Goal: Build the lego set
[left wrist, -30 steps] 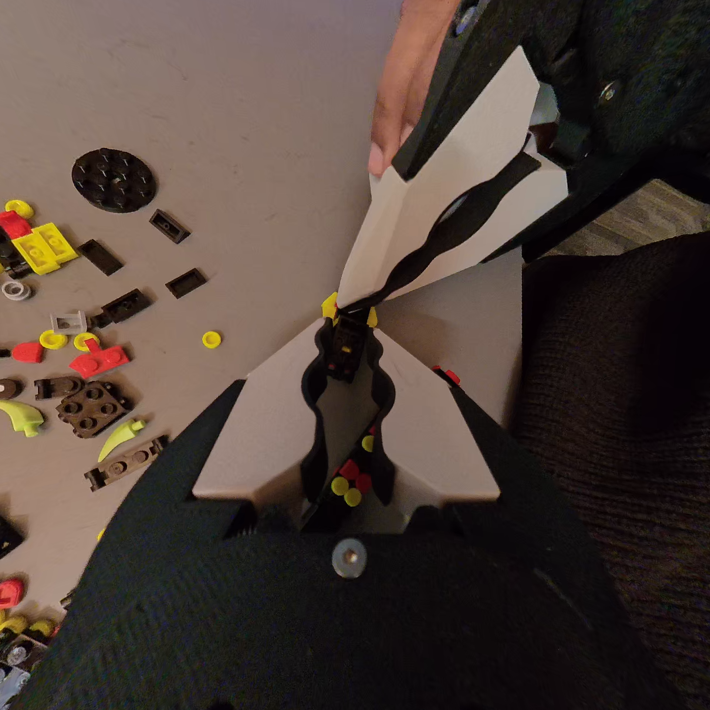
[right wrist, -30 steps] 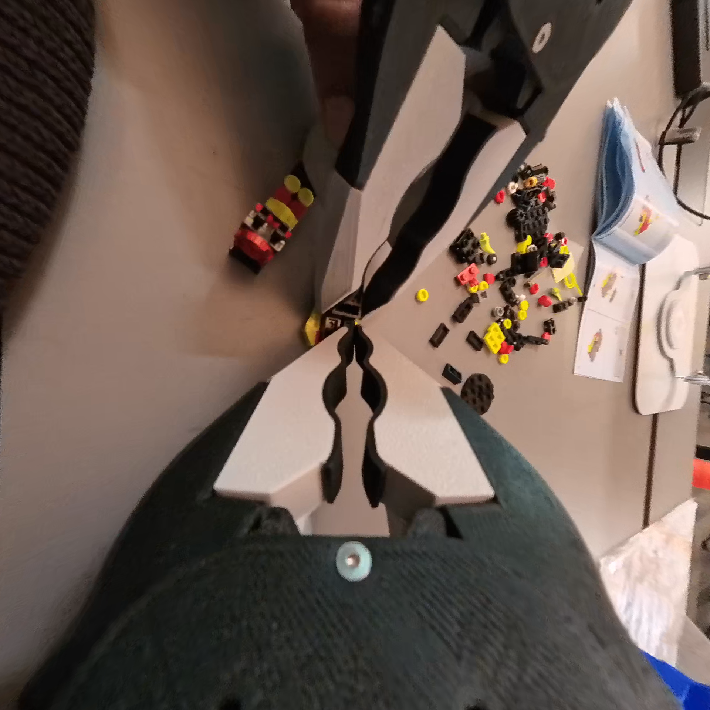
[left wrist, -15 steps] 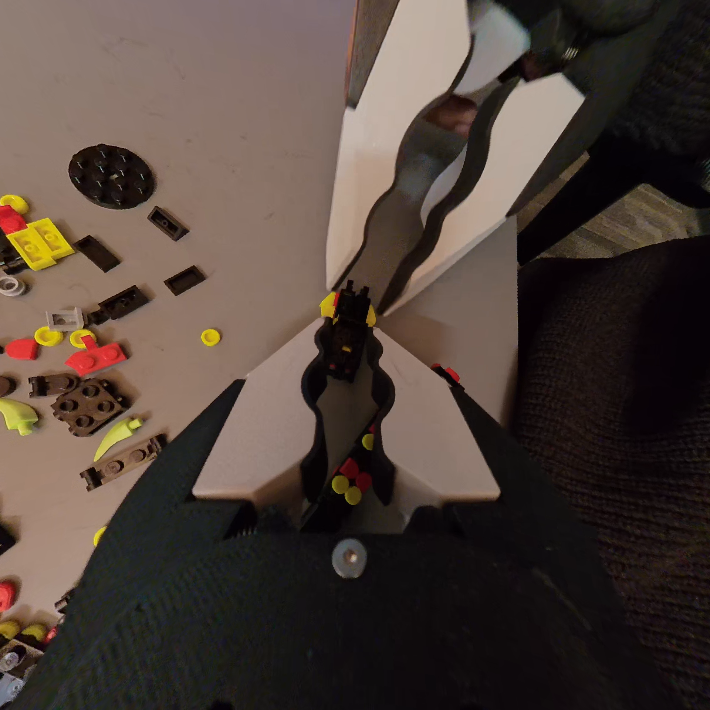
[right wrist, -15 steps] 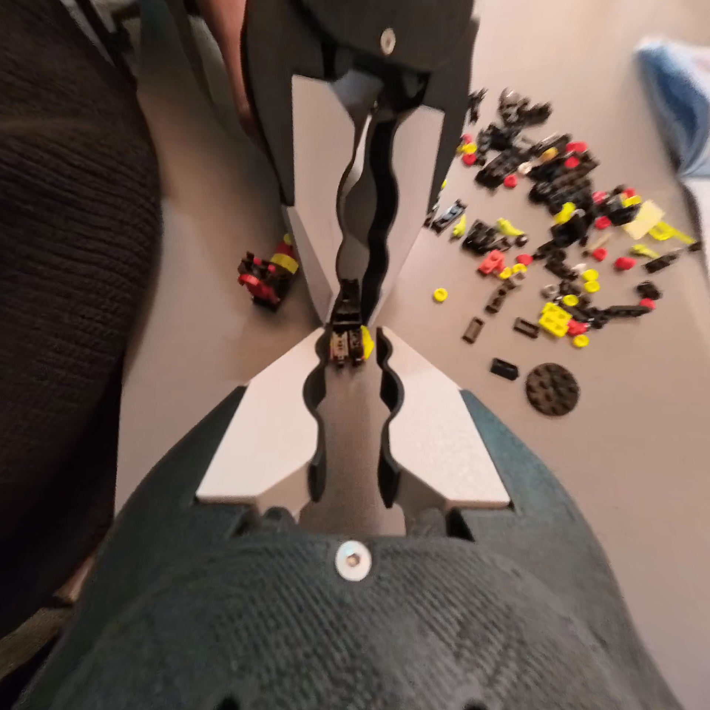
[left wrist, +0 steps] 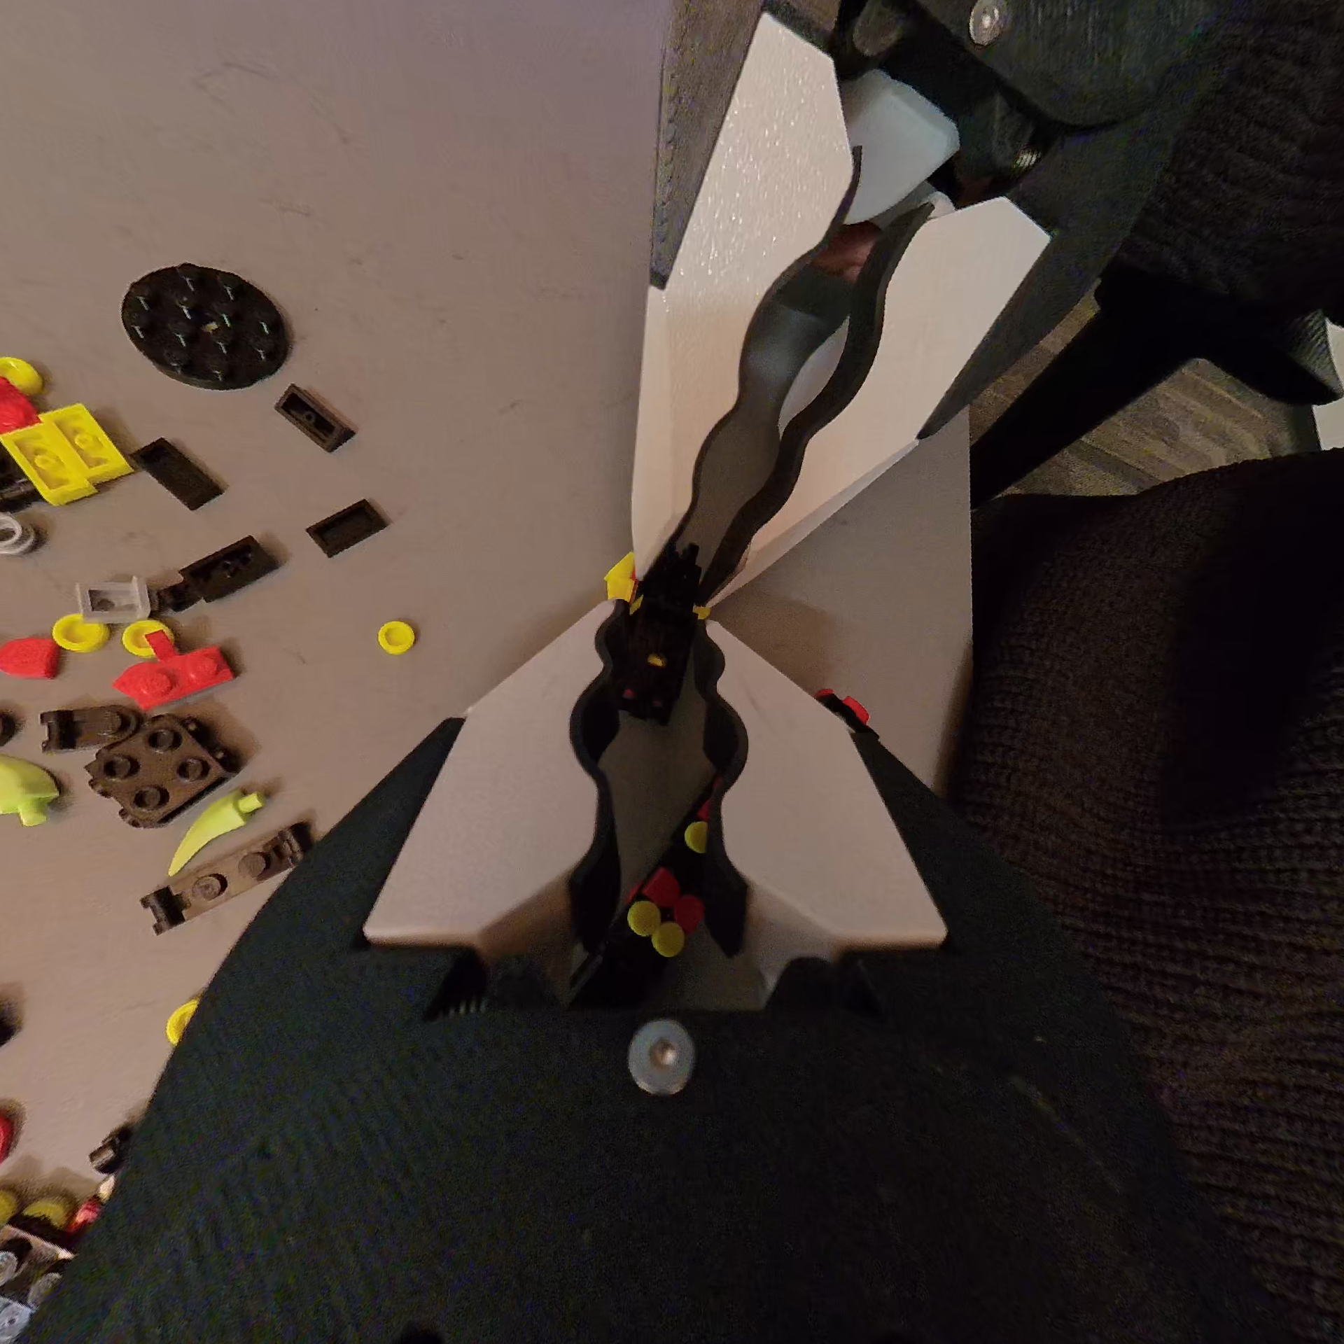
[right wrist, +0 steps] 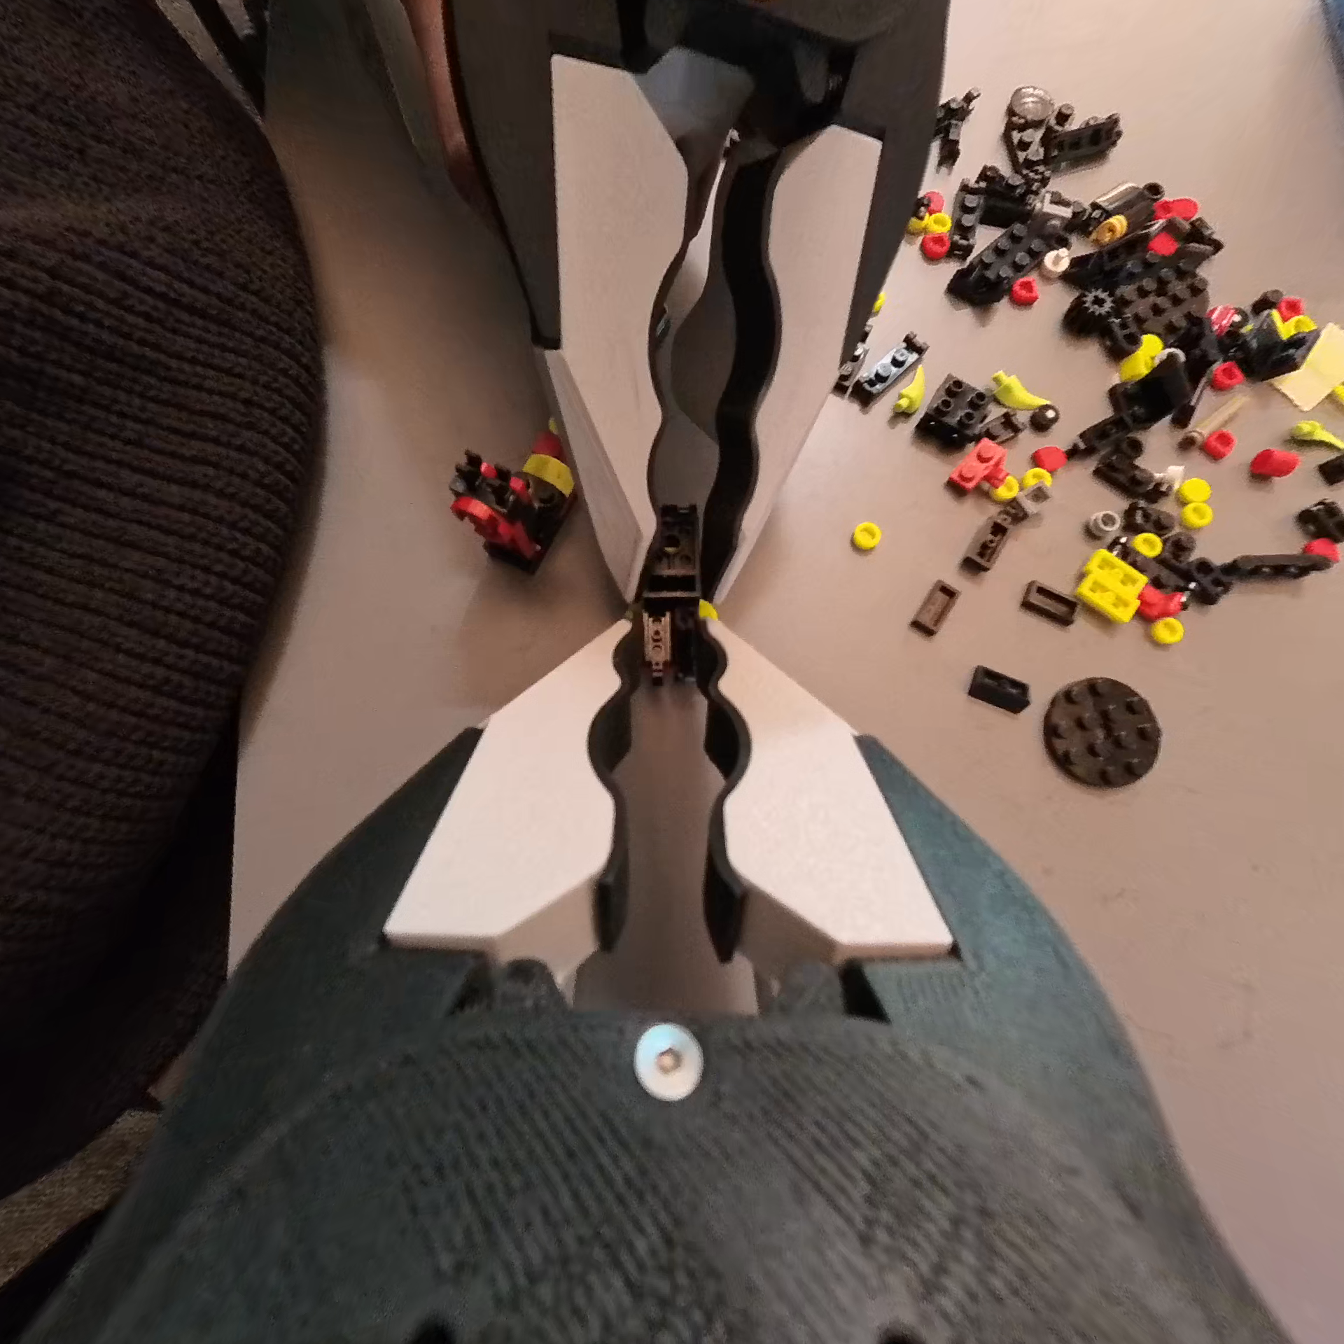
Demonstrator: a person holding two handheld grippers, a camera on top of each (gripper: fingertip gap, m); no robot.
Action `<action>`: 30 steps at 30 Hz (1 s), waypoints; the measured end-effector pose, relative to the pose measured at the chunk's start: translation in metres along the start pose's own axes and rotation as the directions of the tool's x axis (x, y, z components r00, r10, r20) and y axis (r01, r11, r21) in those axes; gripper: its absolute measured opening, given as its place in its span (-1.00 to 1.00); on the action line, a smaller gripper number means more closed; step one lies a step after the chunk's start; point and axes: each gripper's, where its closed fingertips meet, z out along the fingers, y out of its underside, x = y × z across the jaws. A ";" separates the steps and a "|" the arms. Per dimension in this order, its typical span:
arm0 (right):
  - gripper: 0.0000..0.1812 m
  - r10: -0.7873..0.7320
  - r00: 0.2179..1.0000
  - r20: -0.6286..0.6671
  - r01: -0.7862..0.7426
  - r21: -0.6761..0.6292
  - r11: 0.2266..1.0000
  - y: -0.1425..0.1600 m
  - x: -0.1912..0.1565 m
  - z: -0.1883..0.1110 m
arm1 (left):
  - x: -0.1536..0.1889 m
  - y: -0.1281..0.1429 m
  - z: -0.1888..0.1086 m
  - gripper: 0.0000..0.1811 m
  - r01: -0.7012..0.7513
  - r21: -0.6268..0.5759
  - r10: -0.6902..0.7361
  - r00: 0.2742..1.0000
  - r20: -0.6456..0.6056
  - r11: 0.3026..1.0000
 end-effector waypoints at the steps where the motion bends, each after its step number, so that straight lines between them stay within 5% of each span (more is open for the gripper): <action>1: -0.86 -0.003 1.000 -0.003 0.003 -0.001 1.000 0.000 0.000 0.000 | 0.000 0.000 0.000 -0.84 0.001 0.000 -0.001 1.000 0.000 1.000; 13: -0.86 -0.032 0.999 -0.027 0.032 0.001 0.999 0.000 0.001 0.001 | 0.000 0.000 0.000 -0.84 -0.002 -0.001 0.002 1.000 0.004 1.000; 17: -0.61 -0.048 0.999 -0.014 0.048 0.005 0.999 0.000 -0.001 0.000 | 0.000 0.000 0.000 -0.84 0.005 0.002 -0.005 1.000 -0.002 1.000; 24: -0.67 -0.154 0.987 -0.057 0.155 0.021 0.988 -0.003 0.002 -0.007 | 0.000 0.000 -0.002 -0.84 0.073 0.016 -0.072 0.995 -0.063 0.997; 30: -0.78 0.007 0.999 0.033 -0.010 0.093 0.996 -0.007 0.004 -0.014 | 0.000 0.002 -0.004 -0.84 0.063 0.012 -0.062 0.996 -0.066 0.998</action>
